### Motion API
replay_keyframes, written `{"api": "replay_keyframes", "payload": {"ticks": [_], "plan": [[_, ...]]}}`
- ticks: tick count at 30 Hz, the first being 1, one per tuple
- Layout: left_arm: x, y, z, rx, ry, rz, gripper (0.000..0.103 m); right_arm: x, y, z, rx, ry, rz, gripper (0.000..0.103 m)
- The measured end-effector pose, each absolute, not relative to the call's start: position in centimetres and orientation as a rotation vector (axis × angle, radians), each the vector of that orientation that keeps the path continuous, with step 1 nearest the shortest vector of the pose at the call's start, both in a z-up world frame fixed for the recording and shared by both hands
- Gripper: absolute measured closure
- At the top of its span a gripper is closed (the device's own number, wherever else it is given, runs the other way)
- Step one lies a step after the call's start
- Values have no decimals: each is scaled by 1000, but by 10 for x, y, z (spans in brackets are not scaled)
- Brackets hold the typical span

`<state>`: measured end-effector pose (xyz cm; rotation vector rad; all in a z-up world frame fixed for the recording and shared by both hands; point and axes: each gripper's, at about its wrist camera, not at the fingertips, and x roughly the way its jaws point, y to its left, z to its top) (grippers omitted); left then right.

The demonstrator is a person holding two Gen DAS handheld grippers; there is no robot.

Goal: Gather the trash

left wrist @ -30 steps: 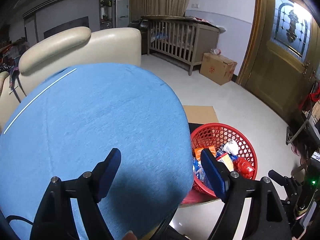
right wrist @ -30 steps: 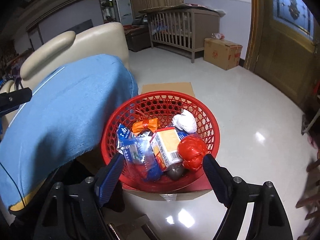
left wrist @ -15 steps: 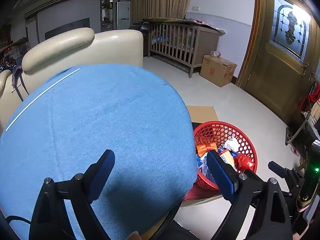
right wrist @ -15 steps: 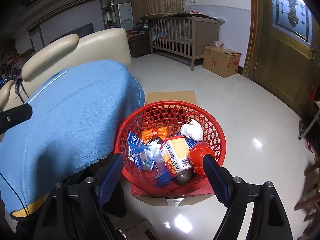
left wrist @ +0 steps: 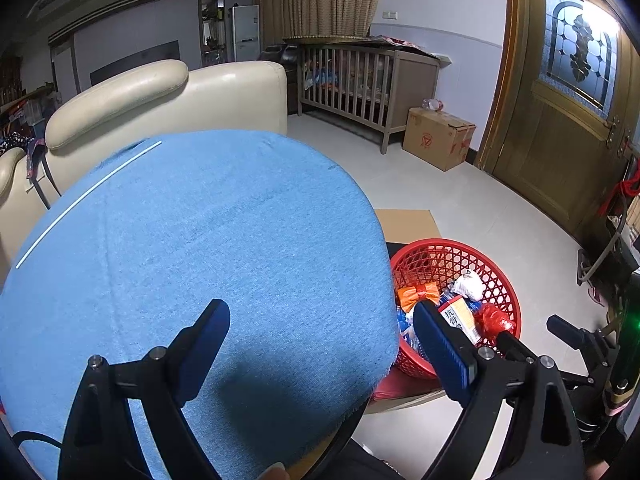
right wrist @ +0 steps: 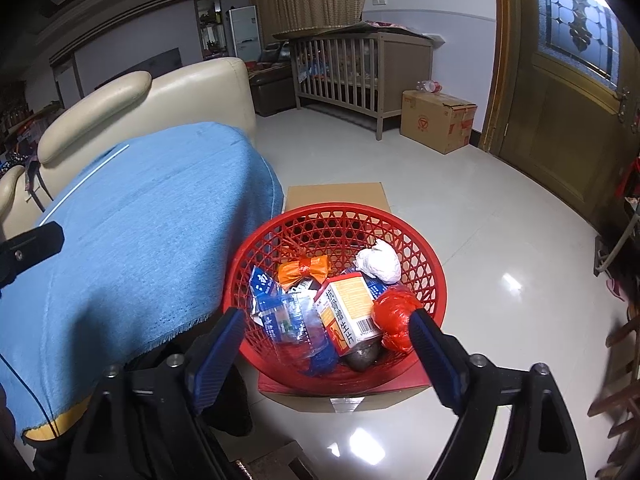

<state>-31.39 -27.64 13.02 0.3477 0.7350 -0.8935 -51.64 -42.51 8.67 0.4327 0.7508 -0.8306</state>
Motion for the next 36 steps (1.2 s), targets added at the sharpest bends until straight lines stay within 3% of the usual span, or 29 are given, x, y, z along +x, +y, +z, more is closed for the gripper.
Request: {"api": "replay_keyframes", "payload": {"ticks": [7, 36], "plan": [[-313, -275, 130, 345, 743, -899, 10, -515, -426, 90, 419, 743, -838, 7], [-320, -279, 126, 374, 746, -944, 10, -517, -428, 87, 420, 758, -844, 7]]}}
